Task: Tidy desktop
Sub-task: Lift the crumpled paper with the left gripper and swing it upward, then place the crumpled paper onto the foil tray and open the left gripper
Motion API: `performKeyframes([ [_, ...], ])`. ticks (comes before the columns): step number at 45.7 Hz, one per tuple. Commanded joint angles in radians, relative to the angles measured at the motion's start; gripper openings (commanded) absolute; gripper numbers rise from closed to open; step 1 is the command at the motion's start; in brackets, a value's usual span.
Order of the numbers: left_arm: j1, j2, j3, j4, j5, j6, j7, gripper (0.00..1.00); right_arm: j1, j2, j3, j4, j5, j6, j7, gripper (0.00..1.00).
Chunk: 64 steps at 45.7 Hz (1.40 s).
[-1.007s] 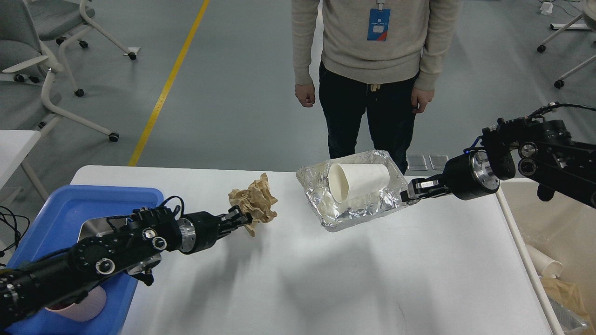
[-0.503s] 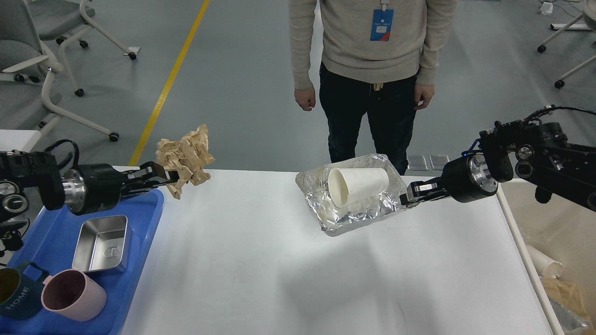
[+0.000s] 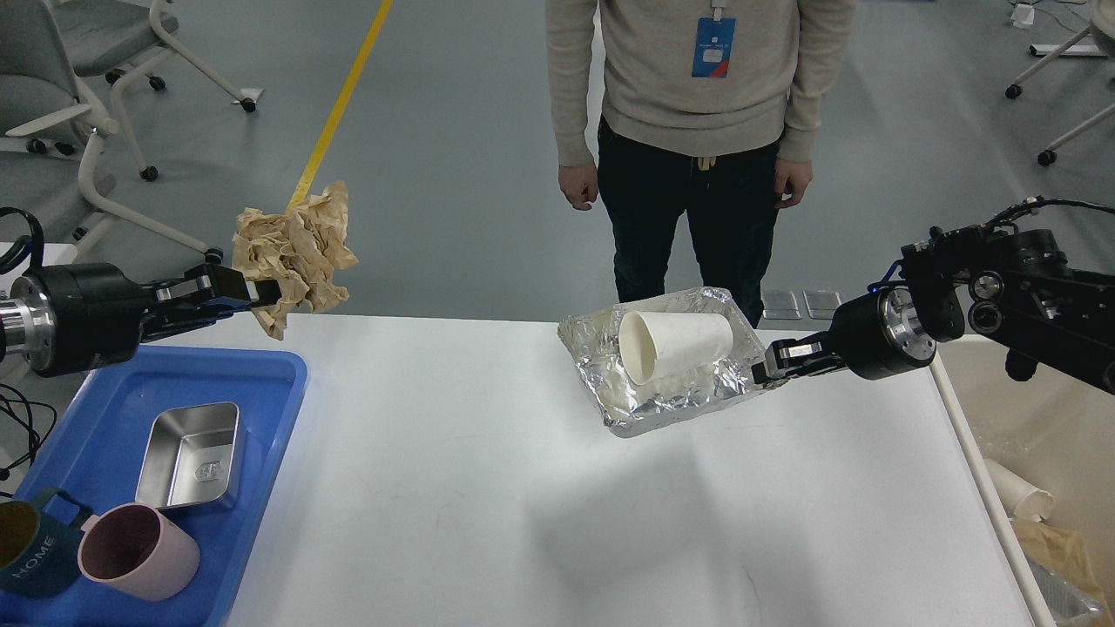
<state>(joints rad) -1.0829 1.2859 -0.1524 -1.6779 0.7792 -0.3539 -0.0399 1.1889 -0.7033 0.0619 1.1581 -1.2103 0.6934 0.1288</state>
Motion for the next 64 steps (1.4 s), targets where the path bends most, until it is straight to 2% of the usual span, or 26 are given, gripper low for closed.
performKeyframes([
  [1,-0.025,-0.016,0.001,-0.002,-0.001,0.000,0.002,0.01,0.000,-0.001,-0.001,0.000,0.000,0.000,0.000,0.00],
  [9,-0.083,-0.102,0.002,0.006,-0.003,0.001,0.003,0.01,0.000,-0.001,0.001,0.003,0.000,0.000,0.000,0.00],
  [18,-0.160,-0.258,0.010,0.063,-0.005,0.001,0.000,0.01,0.001,-0.001,0.003,0.005,0.000,0.000,0.000,0.00],
  [41,-0.173,-0.640,0.053,0.231,0.006,0.001,0.000,0.03,0.006,0.004,0.004,0.006,0.000,0.002,0.000,0.00],
  [52,-0.164,-0.747,0.093,0.290,0.008,0.001,0.000,0.04,0.009,0.007,0.006,0.006,0.000,0.000,0.000,0.00],
  [64,-0.155,-0.789,0.137,0.296,0.009,0.001,0.000,0.04,0.008,0.007,0.007,0.005,0.000,0.000,0.000,0.00],
])
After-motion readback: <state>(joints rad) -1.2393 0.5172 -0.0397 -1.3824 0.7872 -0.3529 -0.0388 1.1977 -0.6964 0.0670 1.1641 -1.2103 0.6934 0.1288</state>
